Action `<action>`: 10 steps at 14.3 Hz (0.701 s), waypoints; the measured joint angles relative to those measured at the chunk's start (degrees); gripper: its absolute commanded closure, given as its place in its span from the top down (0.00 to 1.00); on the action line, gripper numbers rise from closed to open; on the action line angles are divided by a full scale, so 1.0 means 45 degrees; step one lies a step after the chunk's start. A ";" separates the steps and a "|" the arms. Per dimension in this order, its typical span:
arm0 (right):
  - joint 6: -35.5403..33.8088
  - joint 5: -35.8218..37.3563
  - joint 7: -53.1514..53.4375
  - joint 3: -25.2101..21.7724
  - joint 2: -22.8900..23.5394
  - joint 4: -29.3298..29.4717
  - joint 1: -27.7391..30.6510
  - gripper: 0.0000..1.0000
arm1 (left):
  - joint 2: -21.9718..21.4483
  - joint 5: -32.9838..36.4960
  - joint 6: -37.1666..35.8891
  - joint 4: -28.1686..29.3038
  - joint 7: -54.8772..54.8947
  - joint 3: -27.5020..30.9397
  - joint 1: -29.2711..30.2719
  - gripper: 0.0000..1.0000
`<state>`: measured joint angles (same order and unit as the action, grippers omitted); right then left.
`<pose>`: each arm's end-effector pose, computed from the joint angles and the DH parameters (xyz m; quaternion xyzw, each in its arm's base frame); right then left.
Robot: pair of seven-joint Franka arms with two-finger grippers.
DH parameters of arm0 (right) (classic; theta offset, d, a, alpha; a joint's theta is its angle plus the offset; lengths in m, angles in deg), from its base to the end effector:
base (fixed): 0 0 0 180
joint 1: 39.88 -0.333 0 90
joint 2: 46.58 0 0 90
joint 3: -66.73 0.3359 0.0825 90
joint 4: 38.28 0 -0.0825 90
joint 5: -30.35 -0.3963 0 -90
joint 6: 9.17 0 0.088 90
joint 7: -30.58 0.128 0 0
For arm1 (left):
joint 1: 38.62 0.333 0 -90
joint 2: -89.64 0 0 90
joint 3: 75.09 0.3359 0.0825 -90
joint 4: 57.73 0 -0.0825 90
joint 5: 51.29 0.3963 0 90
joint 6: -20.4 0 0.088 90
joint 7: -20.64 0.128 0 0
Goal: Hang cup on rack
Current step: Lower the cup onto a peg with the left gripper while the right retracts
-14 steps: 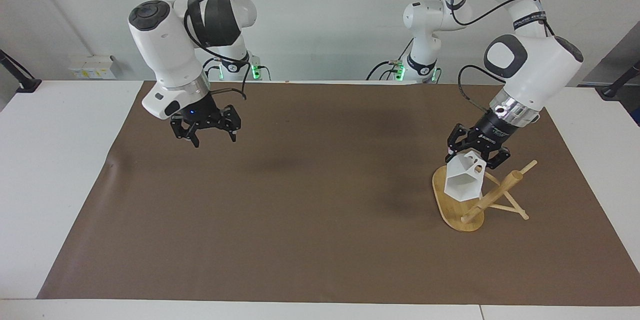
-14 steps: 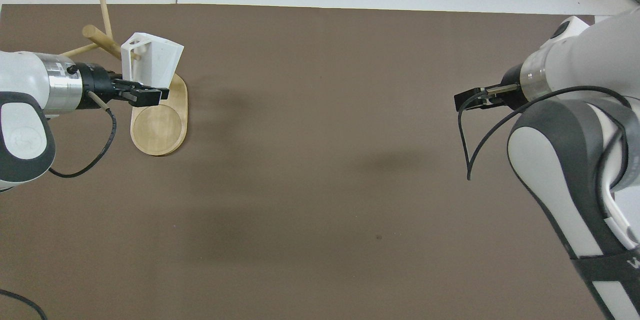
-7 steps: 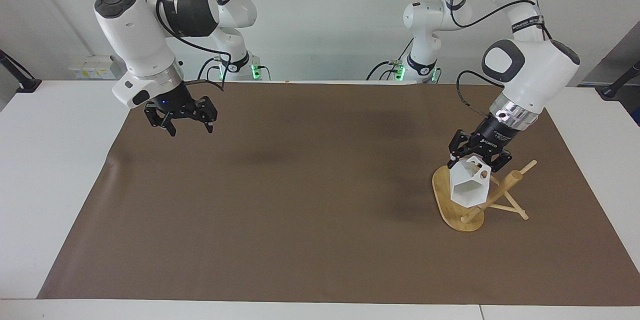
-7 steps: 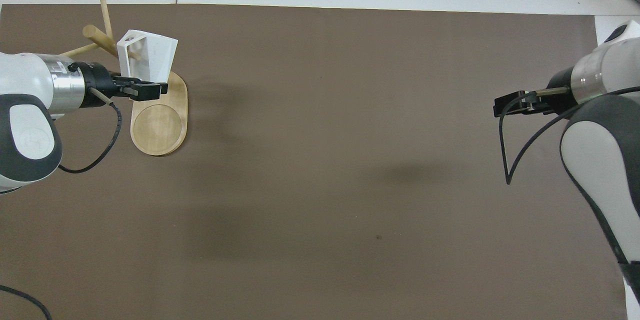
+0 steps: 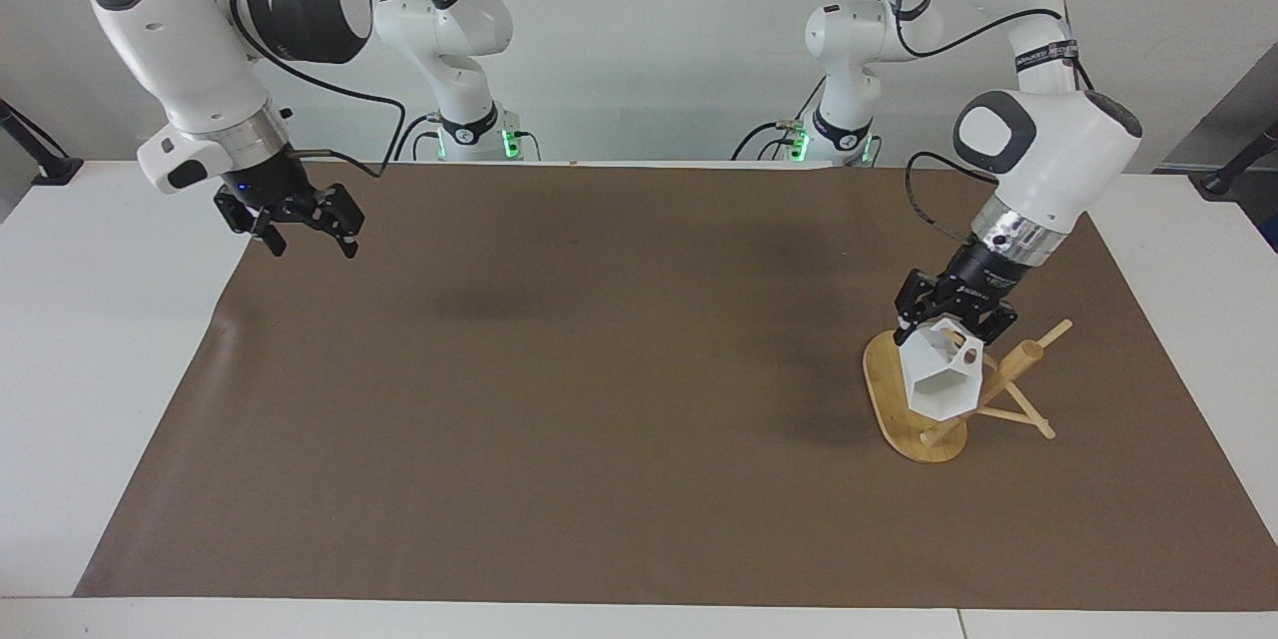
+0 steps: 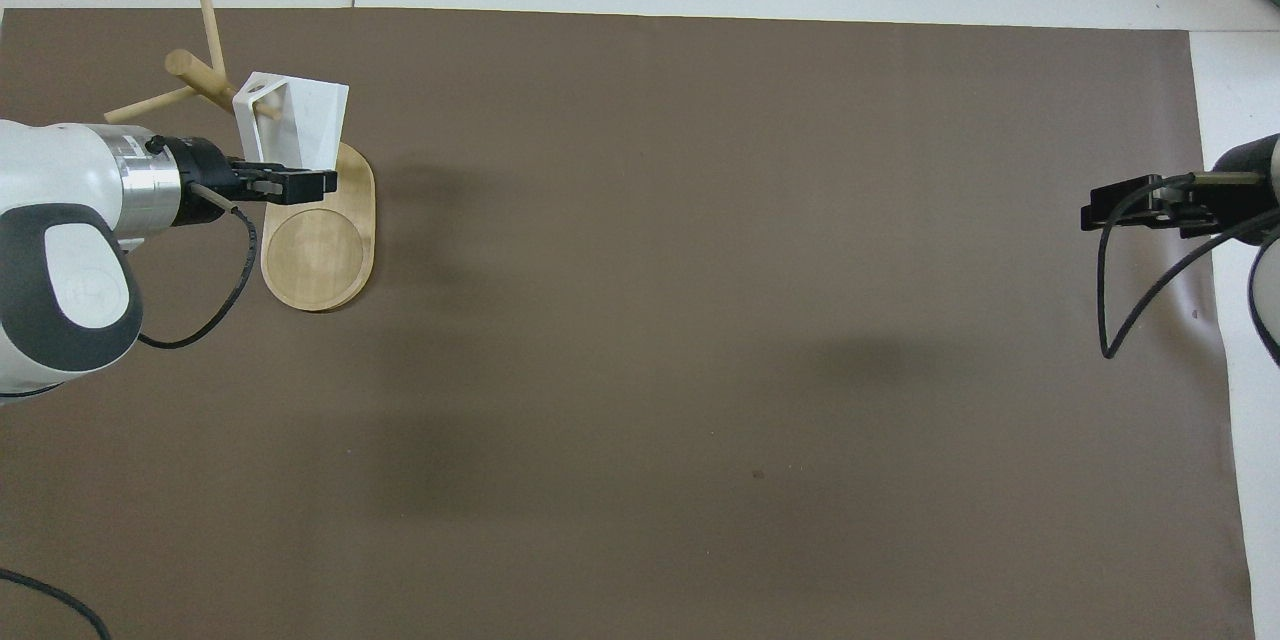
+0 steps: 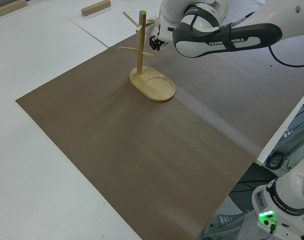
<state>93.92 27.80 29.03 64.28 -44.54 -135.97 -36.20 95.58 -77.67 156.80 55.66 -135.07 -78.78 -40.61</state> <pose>0.5914 -0.0585 0.5576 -0.9984 0.0443 -0.0307 0.0190 0.6216 -0.0718 0.4423 0.1129 0.9658 -0.1576 0.1719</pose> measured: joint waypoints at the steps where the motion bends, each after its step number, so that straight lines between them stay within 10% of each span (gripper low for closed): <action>1: -0.0005 0.0000 -0.0002 -0.0065 -0.0001 -0.0001 0.0000 1.00 | 0.0000 0.0000 0.0002 0.0001 -0.0025 0.0004 0.0001 0.00; 10: -0.1013 0.0000 -0.0002 -0.0082 -0.0234 0.0121 -0.0047 1.00 | -0.0002 -0.0021 0.0000 0.0009 -0.0055 0.0027 0.0167 0.00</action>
<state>89.36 27.80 29.02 63.91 -45.60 -135.43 -36.42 95.57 -77.77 156.79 55.70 -135.32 -78.66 -39.86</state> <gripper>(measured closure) 0.000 0.322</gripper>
